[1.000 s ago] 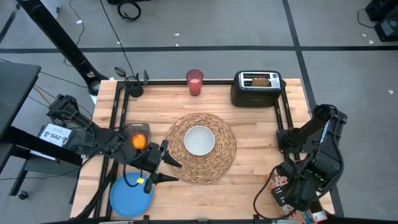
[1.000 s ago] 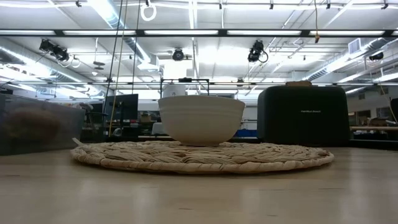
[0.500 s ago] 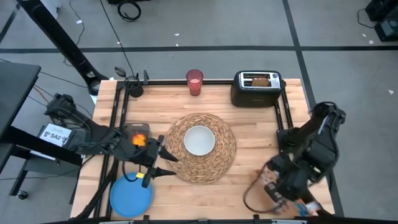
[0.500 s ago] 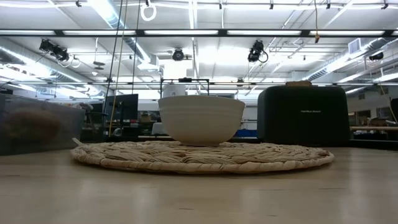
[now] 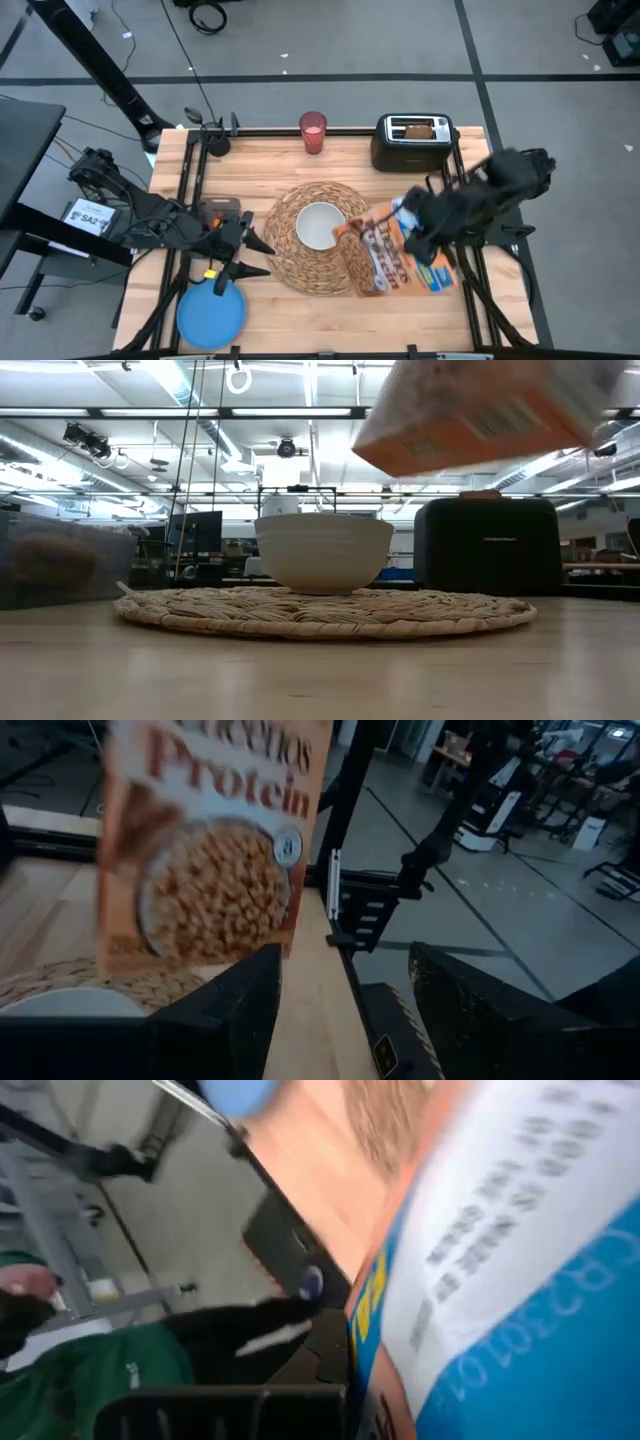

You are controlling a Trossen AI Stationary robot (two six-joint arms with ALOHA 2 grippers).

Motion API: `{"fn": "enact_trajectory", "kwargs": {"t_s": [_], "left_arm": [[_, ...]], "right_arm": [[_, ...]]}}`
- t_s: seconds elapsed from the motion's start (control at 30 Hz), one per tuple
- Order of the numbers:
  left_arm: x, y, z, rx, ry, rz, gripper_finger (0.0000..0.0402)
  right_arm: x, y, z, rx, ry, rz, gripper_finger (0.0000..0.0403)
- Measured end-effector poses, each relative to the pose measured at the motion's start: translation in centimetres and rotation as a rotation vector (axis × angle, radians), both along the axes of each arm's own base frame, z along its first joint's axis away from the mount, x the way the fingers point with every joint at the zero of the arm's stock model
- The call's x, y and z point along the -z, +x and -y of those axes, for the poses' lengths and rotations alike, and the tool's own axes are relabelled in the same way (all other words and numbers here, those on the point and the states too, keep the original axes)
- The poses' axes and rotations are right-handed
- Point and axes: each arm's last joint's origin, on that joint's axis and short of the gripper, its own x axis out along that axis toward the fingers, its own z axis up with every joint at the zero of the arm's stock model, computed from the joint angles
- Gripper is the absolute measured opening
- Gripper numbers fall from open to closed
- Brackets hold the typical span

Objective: Arrange a breakfast setting
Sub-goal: Pour the cereal into the white bowl

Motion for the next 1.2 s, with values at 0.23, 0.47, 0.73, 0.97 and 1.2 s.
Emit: {"fn": "enact_trajectory", "kwargs": {"t_s": [0.23,0.47,0.73,0.97,1.2], "left_arm": [[0.1,1.2,-2.0,-0.126,-0.097,-0.022,0.0226],[-0.7,2.1,-3.9,-0.221,-0.141,0.059,0.0226],[-1.7,2.6,-5.5,-0.295,-0.187,0.153,0.0226],[-2.0,2.8,-6.3,-0.344,-0.243,0.182,0.0226],[-2.0,2.8,-6.4,-0.393,-0.239,0.187,0.0226]], "right_arm": [[-1.9,0.6,4.8,-0.08,-0.263,0.197,0.0001],[-1.8,1.6,10.0,-0.21,-0.549,0.219,0.0],[-1.8,1.5,14.4,-0.368,-0.801,0.195,0.0],[-0.3,1.5,15.5,-0.499,-0.897,0.118,0.0],[2.5,-0.6,15.3,-0.531,-0.876,-0.011,0.0]]}}
